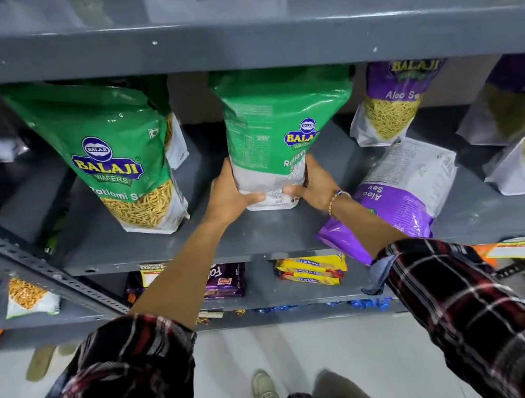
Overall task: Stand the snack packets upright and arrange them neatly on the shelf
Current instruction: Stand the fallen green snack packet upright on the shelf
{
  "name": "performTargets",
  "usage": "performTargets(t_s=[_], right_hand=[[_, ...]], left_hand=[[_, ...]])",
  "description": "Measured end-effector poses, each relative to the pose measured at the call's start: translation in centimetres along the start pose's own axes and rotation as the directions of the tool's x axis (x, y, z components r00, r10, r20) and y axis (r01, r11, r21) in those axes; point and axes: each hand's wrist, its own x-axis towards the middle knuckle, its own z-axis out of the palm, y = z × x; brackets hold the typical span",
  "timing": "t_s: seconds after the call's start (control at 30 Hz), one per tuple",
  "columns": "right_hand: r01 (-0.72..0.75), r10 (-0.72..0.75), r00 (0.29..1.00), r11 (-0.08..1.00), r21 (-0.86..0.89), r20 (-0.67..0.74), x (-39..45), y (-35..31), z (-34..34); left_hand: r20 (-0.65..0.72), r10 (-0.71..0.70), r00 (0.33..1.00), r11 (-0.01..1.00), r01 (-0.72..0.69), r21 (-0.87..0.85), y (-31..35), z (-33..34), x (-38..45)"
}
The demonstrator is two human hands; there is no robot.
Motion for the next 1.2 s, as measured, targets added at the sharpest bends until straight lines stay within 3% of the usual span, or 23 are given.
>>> performTargets(t_s=[0.1,0.23,0.27,0.4,0.5,0.67,0.87,1.07,1.2], right_hand=[[-0.007,0.004,0.999,0.997,0.071,0.046,2.2,3.6,0.2],[-0.036,0.031,0.998,0.996,0.087,0.049,0.8,2.0,0.2],[-0.044,0.039,0.998,0.995,0.095,0.05,0.5,1.9,0.3],[-0.051,0.044,0.998,0.991,0.124,0.053,-0.3,1.9,0.6],[-0.064,0.048,0.995,0.98,0.186,0.092,-1.3,1.3,0.3],[-0.039,0.039,0.999,0.968,0.248,0.005,-2.8,1.0,0.5],[-0.028,0.048,0.997,0.954,0.299,-0.062,-3.8,1.2,2.5],[-0.078,0.125,0.975,0.967,0.244,-0.181,-3.4,2.1,0.4],[-0.095,0.125,0.977,0.981,0.17,-0.176,-1.9,2.9,-1.1]], left_hand=[[0.013,0.008,1.0,1.0,-0.008,0.021,-1.4,-0.3,-0.6],[-0.266,0.153,0.952,0.988,-0.142,0.061,-1.5,1.1,-4.1],[-0.272,0.21,0.939,0.977,-0.191,0.096,-1.1,1.7,-5.0],[0.051,0.36,0.931,0.871,-0.356,0.338,0.0,3.7,-6.3],[0.103,0.418,0.903,0.785,-0.416,0.459,-0.3,4.2,-6.0],[-0.004,0.364,0.931,0.874,-0.34,0.348,-1.2,4.0,-5.9],[-0.296,0.145,0.944,0.974,-0.083,0.212,-0.5,5.1,-6.1],[-0.226,0.11,0.968,0.991,-0.089,0.101,-1.0,4.2,-5.4],[-0.174,0.129,0.976,0.992,-0.126,0.029,-2.8,2.6,-4.8]])
